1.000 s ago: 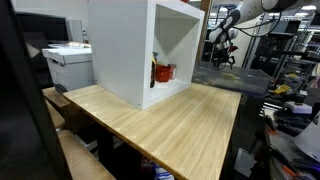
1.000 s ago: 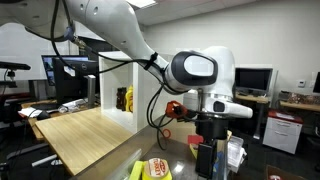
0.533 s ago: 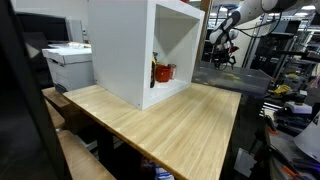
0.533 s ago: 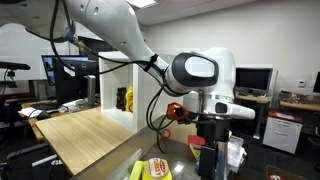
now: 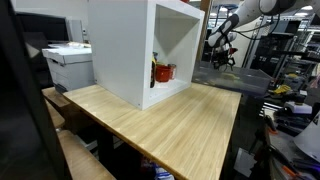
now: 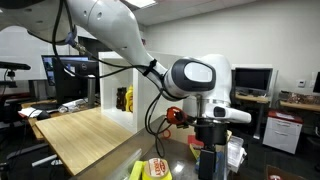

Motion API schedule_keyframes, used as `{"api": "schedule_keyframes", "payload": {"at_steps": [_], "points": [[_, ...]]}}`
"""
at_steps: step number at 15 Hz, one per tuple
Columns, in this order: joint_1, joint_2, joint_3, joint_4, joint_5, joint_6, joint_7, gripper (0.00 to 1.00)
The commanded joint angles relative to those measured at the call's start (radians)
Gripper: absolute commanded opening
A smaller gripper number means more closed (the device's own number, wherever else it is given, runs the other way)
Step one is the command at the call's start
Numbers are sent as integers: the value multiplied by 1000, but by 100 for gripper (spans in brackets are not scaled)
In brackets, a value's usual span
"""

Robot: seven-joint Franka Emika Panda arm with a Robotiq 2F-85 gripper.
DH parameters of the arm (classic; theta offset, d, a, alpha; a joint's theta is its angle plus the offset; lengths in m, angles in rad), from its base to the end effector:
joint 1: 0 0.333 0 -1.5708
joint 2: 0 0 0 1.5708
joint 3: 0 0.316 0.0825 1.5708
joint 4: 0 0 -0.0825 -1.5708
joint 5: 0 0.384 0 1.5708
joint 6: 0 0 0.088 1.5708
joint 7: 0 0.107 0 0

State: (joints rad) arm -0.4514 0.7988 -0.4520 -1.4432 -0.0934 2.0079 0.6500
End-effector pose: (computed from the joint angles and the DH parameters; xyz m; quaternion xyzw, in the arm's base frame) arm 0.4752 -0.5196 0.2396 0.7433 -0.6323 -0.1054 0.1911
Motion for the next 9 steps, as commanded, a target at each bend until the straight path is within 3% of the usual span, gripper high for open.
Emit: {"api": "schedule_keyframes", "payload": {"at_steps": [1, 4, 5, 6, 7, 9], "points": [[9, 9, -5, -4, -17, 17, -25, 100], [13, 16, -5, -6, -17, 18, -26, 100], [14, 20, -5, -7, -17, 19, -27, 94], [15, 21, -5, -6, -17, 18, -27, 79], [15, 23, -5, -5, -16, 18, -28, 70], [17, 25, -4, -6, -17, 19, -32, 59]]}}
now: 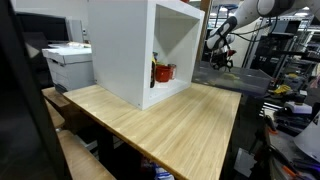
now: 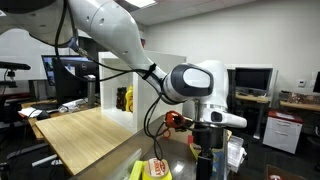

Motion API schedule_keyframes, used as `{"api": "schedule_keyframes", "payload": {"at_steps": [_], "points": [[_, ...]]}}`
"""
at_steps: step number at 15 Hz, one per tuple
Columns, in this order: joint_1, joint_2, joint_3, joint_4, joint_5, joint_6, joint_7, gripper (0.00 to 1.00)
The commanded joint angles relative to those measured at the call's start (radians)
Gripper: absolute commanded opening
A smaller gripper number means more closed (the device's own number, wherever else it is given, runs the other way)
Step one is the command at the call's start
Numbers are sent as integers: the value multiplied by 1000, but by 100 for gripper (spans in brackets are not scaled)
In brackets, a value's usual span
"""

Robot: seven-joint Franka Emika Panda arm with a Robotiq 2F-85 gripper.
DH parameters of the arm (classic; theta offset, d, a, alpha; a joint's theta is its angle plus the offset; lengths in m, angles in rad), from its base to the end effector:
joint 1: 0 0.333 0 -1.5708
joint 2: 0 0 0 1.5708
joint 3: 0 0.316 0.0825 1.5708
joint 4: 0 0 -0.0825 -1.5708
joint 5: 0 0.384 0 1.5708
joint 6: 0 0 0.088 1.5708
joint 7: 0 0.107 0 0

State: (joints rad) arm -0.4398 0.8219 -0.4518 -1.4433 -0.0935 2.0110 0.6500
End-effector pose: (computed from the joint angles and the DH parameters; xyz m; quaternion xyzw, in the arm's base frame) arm 0.4795 -0.5132 0.2246 0.7472 -0.6252 -0.1137 0.1947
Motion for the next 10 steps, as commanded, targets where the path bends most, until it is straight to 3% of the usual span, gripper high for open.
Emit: {"api": "schedule_keyframes", "payload": {"at_steps": [1, 4, 10], "points": [[6, 3, -4, -7, -19, 17, -34, 53], [7, -2, 4, -4, -13, 9, -53, 34], [19, -61, 36, -31, 8, 1, -155, 6]]}}
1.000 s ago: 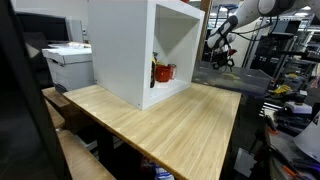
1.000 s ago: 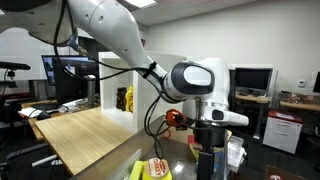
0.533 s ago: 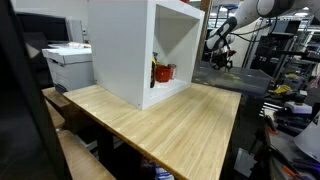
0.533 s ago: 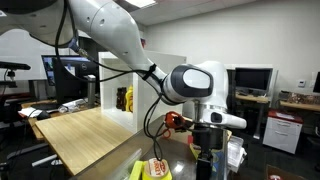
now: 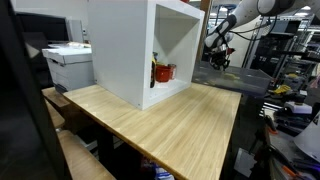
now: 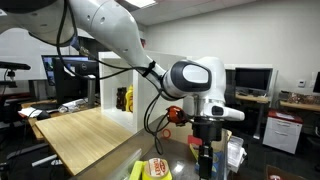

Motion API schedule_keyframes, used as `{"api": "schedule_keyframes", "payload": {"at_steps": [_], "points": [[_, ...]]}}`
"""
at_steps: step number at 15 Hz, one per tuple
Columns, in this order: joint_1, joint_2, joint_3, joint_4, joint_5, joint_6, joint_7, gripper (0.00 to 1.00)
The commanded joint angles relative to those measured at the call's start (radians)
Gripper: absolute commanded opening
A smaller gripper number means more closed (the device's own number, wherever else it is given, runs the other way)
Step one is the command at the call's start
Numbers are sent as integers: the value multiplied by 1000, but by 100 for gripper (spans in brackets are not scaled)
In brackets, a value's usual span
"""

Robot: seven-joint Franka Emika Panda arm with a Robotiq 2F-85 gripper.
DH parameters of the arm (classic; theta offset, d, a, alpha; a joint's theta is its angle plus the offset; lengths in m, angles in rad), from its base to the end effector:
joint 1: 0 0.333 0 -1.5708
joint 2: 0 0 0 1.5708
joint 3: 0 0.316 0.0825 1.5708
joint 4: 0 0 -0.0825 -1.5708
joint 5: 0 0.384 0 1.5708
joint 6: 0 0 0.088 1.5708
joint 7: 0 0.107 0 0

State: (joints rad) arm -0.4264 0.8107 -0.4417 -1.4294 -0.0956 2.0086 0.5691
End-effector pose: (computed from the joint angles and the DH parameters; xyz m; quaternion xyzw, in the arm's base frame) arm 0.4950 -0.5043 0.2356 0.7797 -0.5871 -0.1096 0.1881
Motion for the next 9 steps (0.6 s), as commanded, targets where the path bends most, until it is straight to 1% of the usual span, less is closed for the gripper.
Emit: {"api": "schedule_keyframes", "payload": {"at_steps": [1, 2, 4, 6, 9], "points": [[6, -55, 33, -46, 14, 1, -94, 3], [8, -55, 37, -44, 16, -3, -106, 3], [7, -55, 50, -42, 21, -16, -127, 1], [5, -57, 67, -39, 29, -37, -157, 3], [26, -57, 50, -48, 19, 1, -94, 5]]}}
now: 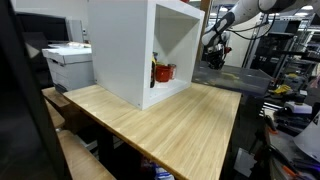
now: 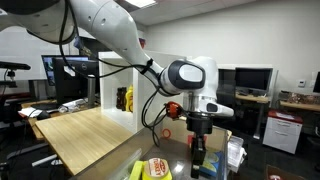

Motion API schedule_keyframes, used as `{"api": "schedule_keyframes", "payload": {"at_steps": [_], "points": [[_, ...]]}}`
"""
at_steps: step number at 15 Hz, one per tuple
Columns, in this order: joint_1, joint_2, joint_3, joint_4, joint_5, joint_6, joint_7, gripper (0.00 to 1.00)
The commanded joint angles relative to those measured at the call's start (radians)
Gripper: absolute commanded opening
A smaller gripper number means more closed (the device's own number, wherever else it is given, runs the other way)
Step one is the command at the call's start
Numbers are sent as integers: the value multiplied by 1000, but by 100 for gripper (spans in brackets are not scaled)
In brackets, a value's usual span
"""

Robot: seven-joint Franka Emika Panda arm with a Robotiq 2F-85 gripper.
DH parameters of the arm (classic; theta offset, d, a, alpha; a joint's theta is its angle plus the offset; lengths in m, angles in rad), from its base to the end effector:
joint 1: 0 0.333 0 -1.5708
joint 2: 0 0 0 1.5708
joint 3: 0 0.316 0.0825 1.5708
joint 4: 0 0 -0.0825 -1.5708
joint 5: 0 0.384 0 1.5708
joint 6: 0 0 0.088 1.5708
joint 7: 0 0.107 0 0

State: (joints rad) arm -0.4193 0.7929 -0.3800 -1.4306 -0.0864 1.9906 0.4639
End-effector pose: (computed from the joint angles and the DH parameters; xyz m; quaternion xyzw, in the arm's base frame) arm 0.5208 -0.4741 0.2351 0.8255 -0.5290 -0.1184 0.1573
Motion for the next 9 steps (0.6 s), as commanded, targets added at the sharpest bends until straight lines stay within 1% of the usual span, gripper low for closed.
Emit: {"api": "schedule_keyframes", "payload": {"at_steps": [1, 4, 6, 9], "points": [[24, -42, -18, -49, 11, 27, 31, 4], [17, -56, -24, -49, 27, 26, 56, 4], [19, -56, -41, -54, 21, 45, 86, 4], [13, -51, -55, -58, 18, 37, 98, 4]]}}
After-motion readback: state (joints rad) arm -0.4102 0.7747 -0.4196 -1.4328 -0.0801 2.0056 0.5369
